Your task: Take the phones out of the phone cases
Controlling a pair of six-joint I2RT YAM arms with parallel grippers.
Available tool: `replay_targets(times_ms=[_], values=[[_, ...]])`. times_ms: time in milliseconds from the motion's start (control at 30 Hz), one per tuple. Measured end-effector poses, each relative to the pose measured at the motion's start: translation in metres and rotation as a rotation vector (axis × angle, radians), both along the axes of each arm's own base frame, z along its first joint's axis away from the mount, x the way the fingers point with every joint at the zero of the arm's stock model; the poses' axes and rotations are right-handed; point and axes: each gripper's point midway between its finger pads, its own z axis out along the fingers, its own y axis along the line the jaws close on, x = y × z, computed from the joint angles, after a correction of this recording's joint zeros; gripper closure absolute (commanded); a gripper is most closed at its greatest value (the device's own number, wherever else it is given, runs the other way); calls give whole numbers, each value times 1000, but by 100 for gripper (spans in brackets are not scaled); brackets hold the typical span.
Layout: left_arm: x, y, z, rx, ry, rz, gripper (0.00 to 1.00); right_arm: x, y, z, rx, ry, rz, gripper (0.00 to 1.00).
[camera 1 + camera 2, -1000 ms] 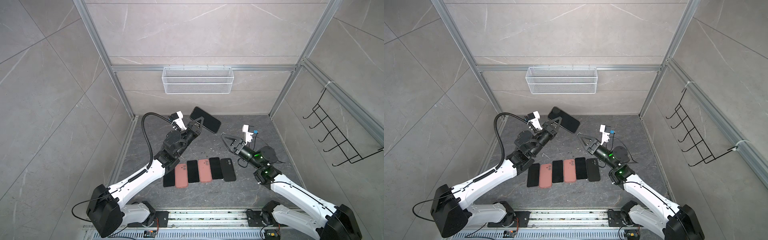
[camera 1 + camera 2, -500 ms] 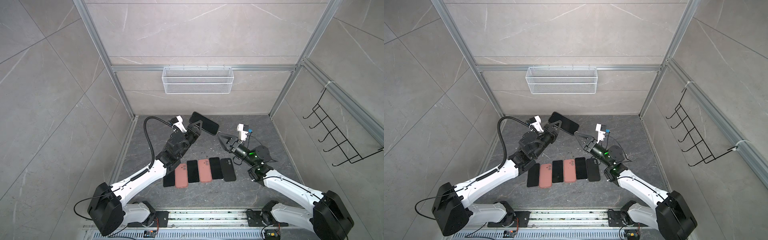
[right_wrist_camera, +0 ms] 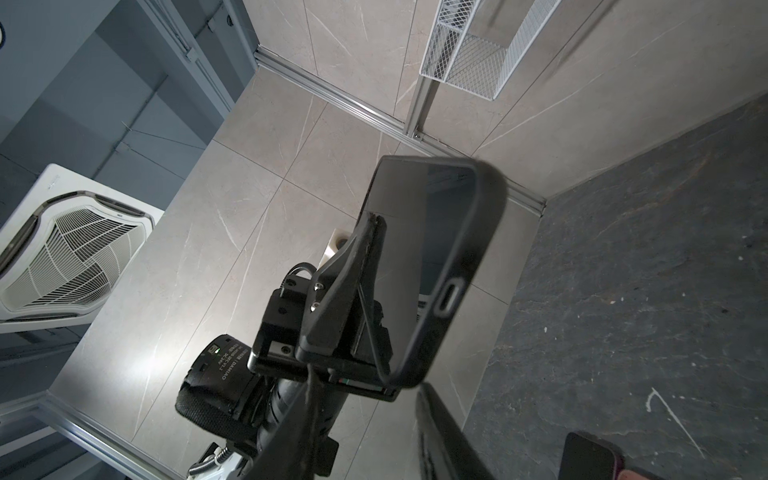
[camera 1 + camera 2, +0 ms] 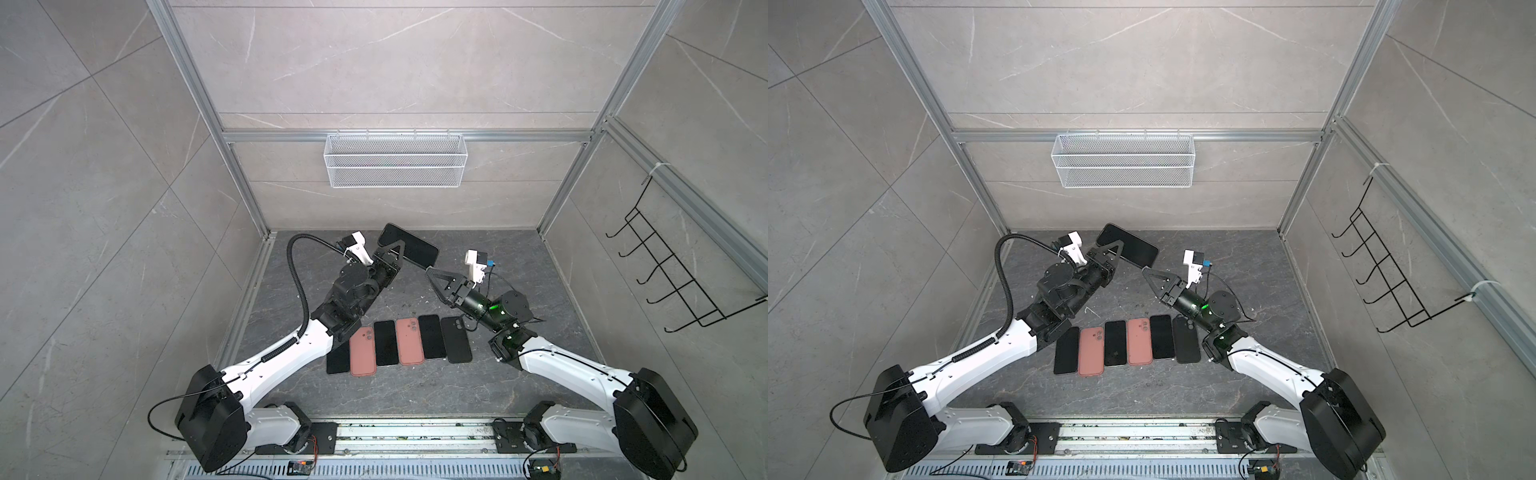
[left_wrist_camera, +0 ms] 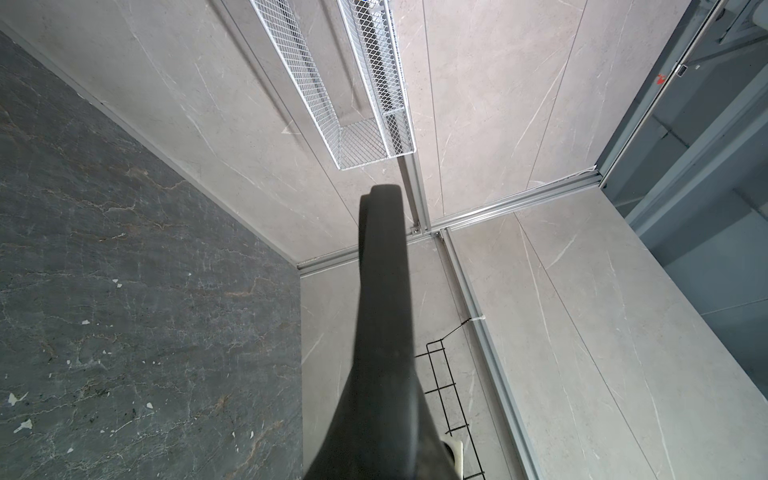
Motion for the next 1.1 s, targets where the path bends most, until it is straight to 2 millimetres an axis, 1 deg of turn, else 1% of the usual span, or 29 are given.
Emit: replay_targets(times_ms=[200,400,900,1033,1100], values=[[-1,-3,0,-15,2,-13,100,0,1,-2,-1,5,3,75],[1,-7,-3,-24,9,-21,100,1,2,-3,-3,8,2,77],[-3,-11,1,-38,-3,-43,100,8,-3,-2,9,16,-42,80],[-4,-11,1,-41,-7,-46,100,9,-4,-2,11,17,-51,82],[-4,-11,3,-45,-10,-47,100,8,-4,-1,15,13,-51,85]])
